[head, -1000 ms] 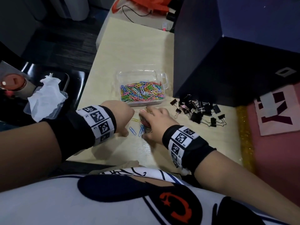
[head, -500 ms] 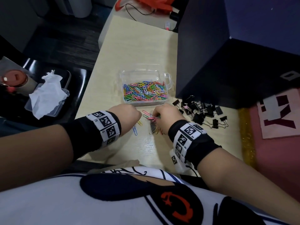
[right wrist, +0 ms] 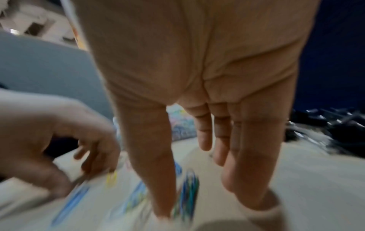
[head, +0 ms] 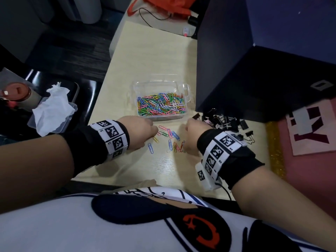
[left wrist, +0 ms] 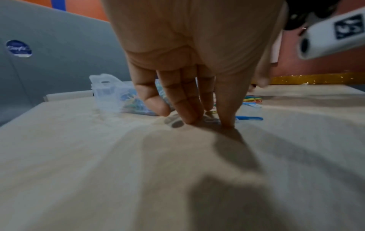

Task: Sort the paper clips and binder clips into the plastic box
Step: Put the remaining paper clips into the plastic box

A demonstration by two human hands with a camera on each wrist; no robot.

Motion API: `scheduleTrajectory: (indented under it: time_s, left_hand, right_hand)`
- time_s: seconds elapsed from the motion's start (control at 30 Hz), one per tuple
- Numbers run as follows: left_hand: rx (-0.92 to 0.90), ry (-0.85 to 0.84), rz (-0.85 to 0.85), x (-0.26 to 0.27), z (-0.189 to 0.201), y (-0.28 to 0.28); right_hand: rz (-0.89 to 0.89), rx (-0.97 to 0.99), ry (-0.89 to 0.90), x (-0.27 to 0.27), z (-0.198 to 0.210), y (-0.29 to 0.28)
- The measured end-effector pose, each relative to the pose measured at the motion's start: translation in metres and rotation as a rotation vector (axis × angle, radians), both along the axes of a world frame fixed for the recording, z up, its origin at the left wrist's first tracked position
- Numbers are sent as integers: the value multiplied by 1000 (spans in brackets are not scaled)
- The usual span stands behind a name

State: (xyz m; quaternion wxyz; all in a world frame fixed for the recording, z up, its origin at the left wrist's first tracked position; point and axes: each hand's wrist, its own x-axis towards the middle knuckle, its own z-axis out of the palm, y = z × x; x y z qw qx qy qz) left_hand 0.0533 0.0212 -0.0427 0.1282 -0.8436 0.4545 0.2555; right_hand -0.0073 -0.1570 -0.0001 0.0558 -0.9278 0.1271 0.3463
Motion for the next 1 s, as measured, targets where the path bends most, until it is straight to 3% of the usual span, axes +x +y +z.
scheduleTrajectory:
  time_s: [0.1, 0.3, 0.57, 1.0]
  left_hand:
    - [-78, 8, 48, -3, -4, -3]
    - [-122, -33, 60, -8, -6, -12]
    - [-91, -70, 93, -8, -5, -16]
    - [-155, -54, 129, 0, 12, -16]
  right_hand:
    - [-62, 18, 34, -15, -17, 4]
    - [-104, 202, -231, -5, -39, 14]
    - [175, 213, -261, -9, -45, 18]
    - [-52, 202, -321, 9, -22, 4]
